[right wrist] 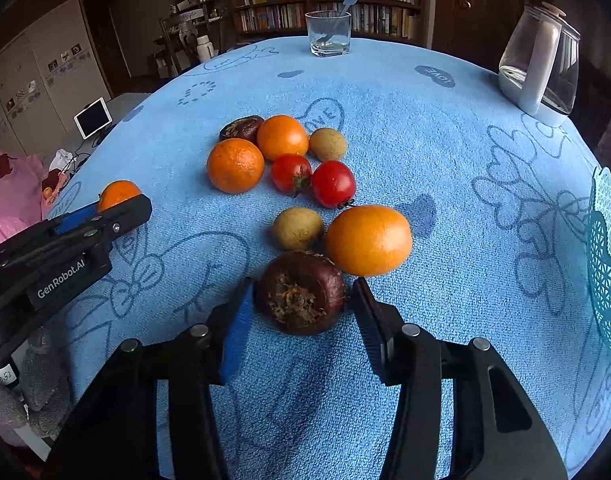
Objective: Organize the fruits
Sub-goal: 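Carry the mangosteen into the lattice basket and open the right gripper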
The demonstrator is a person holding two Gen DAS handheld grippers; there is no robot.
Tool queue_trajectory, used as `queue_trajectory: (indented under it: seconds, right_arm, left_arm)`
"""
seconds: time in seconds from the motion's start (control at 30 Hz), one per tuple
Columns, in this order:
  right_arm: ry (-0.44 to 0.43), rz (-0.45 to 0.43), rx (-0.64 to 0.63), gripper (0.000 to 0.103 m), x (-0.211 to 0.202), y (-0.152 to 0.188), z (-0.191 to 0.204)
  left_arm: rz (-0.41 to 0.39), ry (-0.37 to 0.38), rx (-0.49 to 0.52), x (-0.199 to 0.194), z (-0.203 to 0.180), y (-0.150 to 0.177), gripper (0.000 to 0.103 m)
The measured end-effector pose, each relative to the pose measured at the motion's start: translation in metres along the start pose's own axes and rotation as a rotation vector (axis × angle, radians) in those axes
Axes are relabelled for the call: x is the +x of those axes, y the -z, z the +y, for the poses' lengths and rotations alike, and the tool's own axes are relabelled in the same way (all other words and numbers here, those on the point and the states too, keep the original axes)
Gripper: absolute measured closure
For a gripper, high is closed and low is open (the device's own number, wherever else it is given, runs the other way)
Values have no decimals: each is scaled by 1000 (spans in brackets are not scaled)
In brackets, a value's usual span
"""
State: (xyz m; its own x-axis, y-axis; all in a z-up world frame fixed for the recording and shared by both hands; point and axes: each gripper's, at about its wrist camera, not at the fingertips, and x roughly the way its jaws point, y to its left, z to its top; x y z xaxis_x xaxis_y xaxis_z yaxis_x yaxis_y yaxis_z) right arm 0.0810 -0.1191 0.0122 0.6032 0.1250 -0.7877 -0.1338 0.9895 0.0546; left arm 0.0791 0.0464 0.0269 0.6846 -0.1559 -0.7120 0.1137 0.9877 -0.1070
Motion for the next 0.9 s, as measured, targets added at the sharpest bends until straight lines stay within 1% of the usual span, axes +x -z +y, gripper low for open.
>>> queue_trajectory:
  seconds: [0.07, 0.2, 0.43, 0.67, 0.9]
  right_arm:
    - [13, -9, -20, 58, -4, 3, 4]
    - [-6, -19, -20, 58, -12, 7, 3]
    - [-27, -85, 11, 58, -40, 11, -4]
    - [-18, -152, 69, 58, -65, 12, -25]
    - [18, -220, 142, 58, -89, 13, -60]
  left_arm:
    - [-1, -2, 0, 0, 0, 0, 63]
    - [-2, -8, 2, -3, -2, 3, 63]
    - [-12, -9, 19, -12, -11, 4, 63]
    - [-29, -14, 44, -22, -24, 4, 63]
    - [-42, -25, 70, -32, -38, 4, 63]
